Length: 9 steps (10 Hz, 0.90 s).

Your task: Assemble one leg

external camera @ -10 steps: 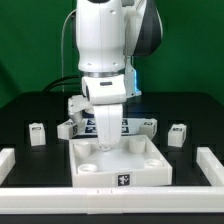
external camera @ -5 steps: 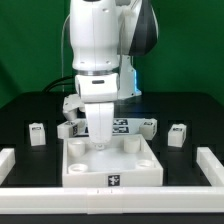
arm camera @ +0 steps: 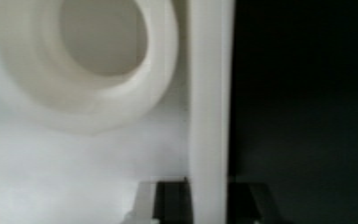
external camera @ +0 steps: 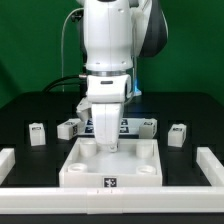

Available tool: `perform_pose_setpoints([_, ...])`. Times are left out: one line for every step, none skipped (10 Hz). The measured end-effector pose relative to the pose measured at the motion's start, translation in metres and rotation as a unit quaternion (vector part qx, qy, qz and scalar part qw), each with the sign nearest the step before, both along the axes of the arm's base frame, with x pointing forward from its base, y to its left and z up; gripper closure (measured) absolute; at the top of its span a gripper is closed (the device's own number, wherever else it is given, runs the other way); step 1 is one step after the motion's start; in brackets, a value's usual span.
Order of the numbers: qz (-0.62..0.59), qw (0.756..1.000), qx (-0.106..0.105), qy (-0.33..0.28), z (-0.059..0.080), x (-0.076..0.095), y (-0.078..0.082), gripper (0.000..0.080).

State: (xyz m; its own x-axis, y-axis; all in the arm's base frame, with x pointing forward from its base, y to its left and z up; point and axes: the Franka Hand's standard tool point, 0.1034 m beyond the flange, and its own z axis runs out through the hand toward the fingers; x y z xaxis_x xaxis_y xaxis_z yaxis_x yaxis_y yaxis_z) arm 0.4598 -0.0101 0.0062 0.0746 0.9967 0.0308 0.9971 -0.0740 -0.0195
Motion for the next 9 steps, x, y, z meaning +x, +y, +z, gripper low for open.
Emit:
perform_pose_setpoints([0.016,1.000,0.001,0.001,0.000,0.002,0.004,0.0736])
perform_pose_setpoints([0.029,1.000,0.005,-0.001,0.000,0.004,0.011,0.0736])
perform_pose_setpoints([0.030,1.000,0.008,-0.001,0.000,0.005,0.021,0.0736])
perform_pose_setpoints([0.030,0.999,0.011,-0.002,0.000,0.008,0.034,0.0736])
perform_pose_setpoints([0.033,0.999,0.013,-0.004,0.000,0.011,0.043,0.0736])
perform_pose_setpoints([0.029,0.999,0.013,-0.005,0.000,0.014,0.050,0.0736])
perform_pose_setpoints([0.032,0.999,0.013,-0.003,0.000,0.019,0.059,0.0736])
perform_pose_setpoints([0.039,0.999,0.014,-0.001,0.001,0.025,0.066,0.0736])
perform_pose_setpoints([0.041,0.999,0.013,0.000,0.001,0.029,0.068,0.0736])
